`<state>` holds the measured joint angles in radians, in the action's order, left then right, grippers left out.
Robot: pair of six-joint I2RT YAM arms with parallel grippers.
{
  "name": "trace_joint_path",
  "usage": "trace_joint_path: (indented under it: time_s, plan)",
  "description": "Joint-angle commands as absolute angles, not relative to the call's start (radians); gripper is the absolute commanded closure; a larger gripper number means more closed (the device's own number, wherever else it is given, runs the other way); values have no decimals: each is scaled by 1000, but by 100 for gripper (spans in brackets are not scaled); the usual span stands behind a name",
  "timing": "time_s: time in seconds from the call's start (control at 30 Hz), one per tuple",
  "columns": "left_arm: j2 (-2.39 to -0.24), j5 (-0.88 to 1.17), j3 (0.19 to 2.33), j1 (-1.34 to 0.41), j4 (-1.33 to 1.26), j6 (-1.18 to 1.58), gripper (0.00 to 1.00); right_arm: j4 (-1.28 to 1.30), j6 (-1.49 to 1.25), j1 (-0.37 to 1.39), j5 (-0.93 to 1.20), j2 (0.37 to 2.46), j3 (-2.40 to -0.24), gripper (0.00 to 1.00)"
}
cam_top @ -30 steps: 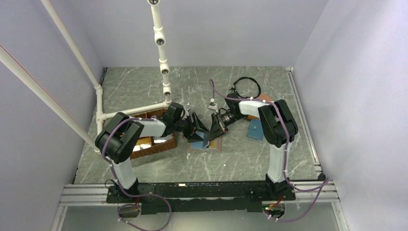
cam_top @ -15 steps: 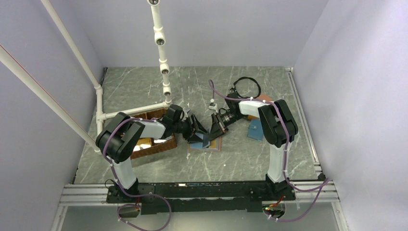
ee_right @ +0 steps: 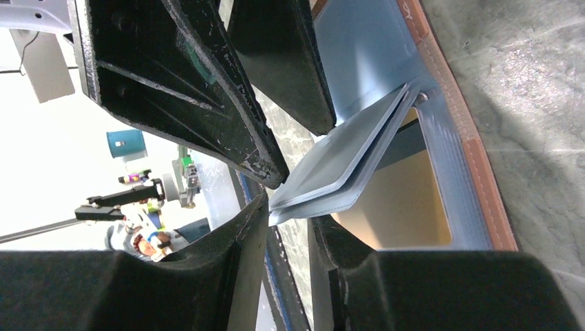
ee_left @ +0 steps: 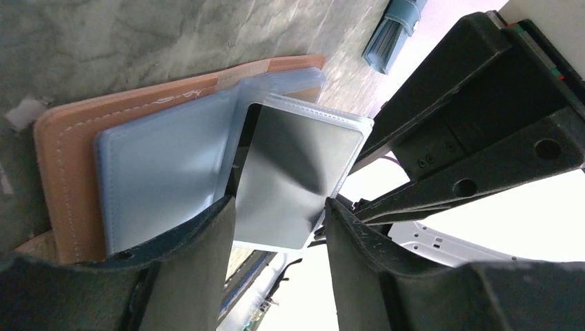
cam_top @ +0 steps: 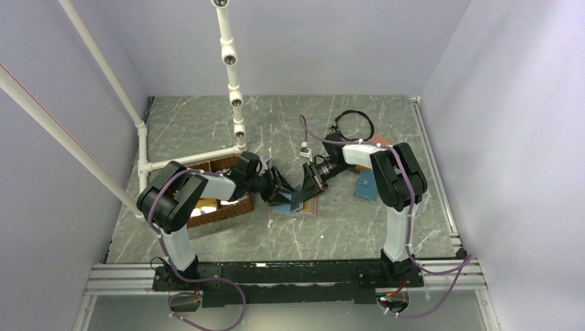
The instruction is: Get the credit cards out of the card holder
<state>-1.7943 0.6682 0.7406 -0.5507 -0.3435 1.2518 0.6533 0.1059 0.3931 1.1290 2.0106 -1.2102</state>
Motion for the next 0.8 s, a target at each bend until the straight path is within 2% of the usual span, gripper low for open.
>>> trace_joint_path:
  time_s: [0.0,0.2,0.47,0.77]
  plan:
    - [-1780,697,729,-545,-394,1262,46,659,138,388,1114,2007,-1205,70]
    - [-1782,701,718,-537,-417,1272,50,662,144,386,1103,2003,-1204,71]
    - [-1791,708,712,-535,-450,1284,49,667,152,389,1105,2006,-1209,78]
    - [-1796,710,729,-535,-435,1270,33,683,165,409,1135,2020,-1239,79]
